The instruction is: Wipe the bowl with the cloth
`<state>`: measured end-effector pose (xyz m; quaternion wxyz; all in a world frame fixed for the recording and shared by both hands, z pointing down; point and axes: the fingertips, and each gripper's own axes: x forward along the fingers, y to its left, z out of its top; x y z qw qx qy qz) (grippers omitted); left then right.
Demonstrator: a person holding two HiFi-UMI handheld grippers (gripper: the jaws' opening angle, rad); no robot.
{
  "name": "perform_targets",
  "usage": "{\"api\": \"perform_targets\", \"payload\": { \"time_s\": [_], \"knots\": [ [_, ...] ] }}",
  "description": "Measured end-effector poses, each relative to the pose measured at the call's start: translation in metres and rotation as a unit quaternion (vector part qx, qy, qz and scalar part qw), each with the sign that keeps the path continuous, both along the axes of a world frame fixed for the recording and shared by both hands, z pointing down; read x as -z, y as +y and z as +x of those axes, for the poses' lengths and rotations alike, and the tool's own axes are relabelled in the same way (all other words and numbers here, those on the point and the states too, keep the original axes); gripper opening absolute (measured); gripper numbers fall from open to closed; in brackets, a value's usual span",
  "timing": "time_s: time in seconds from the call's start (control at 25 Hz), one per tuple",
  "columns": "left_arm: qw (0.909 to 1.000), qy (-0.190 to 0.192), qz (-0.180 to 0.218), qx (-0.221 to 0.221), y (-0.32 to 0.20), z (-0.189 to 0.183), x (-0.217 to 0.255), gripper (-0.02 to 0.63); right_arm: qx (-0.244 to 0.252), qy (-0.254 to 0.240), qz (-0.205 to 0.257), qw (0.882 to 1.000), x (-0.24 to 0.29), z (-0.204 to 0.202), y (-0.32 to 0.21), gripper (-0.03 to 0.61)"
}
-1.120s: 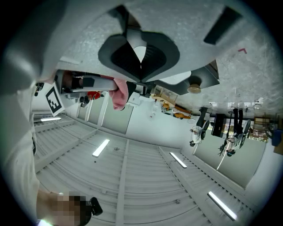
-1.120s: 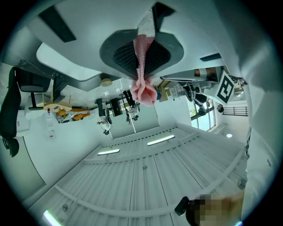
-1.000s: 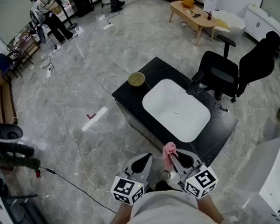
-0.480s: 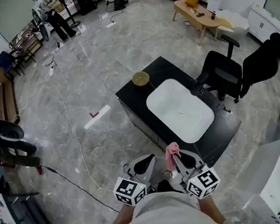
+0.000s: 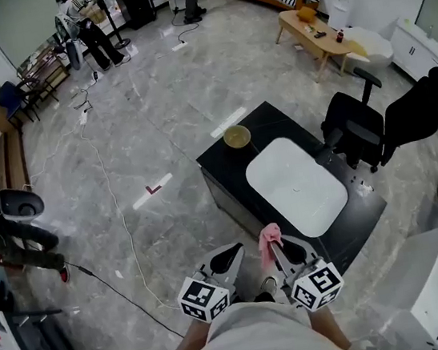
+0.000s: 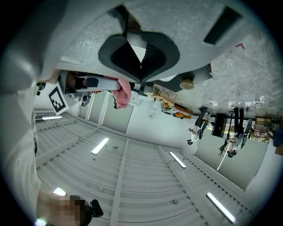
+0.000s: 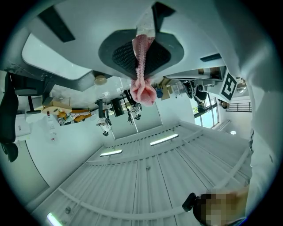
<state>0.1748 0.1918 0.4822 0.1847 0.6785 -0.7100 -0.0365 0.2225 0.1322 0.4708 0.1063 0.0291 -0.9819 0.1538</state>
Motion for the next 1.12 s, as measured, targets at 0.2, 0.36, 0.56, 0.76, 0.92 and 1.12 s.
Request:
{"api": "perform_targets", "payload": {
  "time_s": [0.2, 0.36, 0.56, 0.76, 0.92, 1.12],
  "knots": [
    [0.9999, -0.009, 0.009, -0.002, 0.016, -0.048, 0.007, 0.012, -0.003, -0.004, 0.009, 1.000, 0.008, -0.048, 0.015, 0.026],
    [0.9999, -0.009, 0.010, 0.005, 0.038, -0.090, 0.007, 0.012, -0.005, -0.006, 0.014, 1.000, 0.010, -0.088, 0.031, 0.026],
    [0.9998, -0.011, 0.007, 0.013, 0.068, -0.141, 0.004, 0.012, -0.005, -0.004, 0.014, 1.000, 0.011, -0.133, 0.055, 0.026],
    [0.9999, 0.001, -0.008, 0.010, 0.092, -0.171, -0.010, 0.012, -0.006, 0.014, 0.007, 1.000, 0.002, -0.155, 0.077, 0.026],
    [0.9997, 0.013, -0.022, -0.001, 0.094, -0.187, -0.024, 0.012, -0.018, 0.036, -0.006, 0.999, -0.010, -0.156, 0.080, 0.026],
    [0.9988, 0.025, -0.033, -0.023, 0.071, -0.190, -0.038, 0.012, -0.043, 0.059, -0.025, 0.997, -0.029, -0.154, 0.059, 0.026]
  ]
}}
